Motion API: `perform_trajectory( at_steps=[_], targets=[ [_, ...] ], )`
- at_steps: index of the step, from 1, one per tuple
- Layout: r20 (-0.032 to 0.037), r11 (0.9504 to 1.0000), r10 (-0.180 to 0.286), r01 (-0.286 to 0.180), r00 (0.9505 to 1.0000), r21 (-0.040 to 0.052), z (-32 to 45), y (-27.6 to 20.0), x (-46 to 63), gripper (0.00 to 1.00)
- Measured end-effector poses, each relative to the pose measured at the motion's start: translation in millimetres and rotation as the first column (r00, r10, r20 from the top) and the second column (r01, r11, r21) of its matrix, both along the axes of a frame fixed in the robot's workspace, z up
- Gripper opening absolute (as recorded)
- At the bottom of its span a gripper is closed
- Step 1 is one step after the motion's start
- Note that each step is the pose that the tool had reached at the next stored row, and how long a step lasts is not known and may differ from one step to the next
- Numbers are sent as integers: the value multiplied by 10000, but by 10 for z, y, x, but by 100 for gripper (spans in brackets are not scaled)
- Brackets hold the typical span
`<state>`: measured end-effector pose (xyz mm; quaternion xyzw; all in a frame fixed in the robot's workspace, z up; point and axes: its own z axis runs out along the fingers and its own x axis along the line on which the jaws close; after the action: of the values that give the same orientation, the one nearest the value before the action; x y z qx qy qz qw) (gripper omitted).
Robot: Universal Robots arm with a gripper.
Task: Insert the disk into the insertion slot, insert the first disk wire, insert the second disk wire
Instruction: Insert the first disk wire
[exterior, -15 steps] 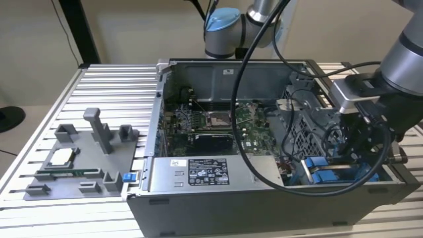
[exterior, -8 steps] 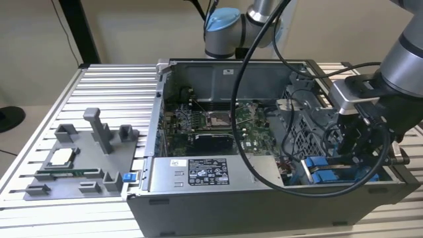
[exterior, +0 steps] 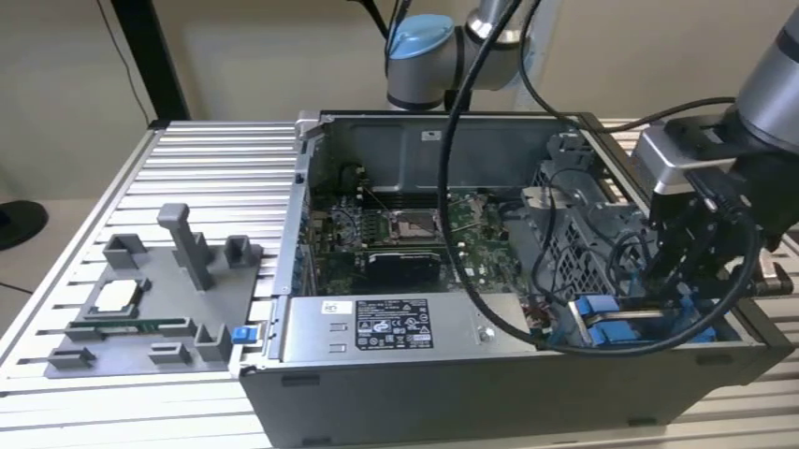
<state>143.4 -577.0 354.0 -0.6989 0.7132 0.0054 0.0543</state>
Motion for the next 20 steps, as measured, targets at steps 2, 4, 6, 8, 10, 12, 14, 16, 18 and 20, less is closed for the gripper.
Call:
perform_trajectory(
  at_steps=[2,4,6,8,10,12,14,16,18,20],
  targets=[
    [0,10000,2,-2,10000,0,85,0,1,100],
    [-14,10000,3,-3,10000,3,135,-1,7,100],
    [-25,10000,6,-6,10000,35,143,-8,40,100],
    [-36,10000,11,-11,10000,81,147,-15,77,100],
    [-45,9999,15,-14,10000,134,147,-26,113,100],
    [-50,9998,16,-15,10000,181,147,-40,149,100],
    [-56,9997,17,-15,10000,224,148,-56,189,100],
    [-76,9997,17,-15,10000,259,147,-74,228,100],
    [-105,9996,17,-14,9999,283,147,-90,263,100],
    [-150,9995,17,-12,9999,303,147,-106,304,100]
  ],
)
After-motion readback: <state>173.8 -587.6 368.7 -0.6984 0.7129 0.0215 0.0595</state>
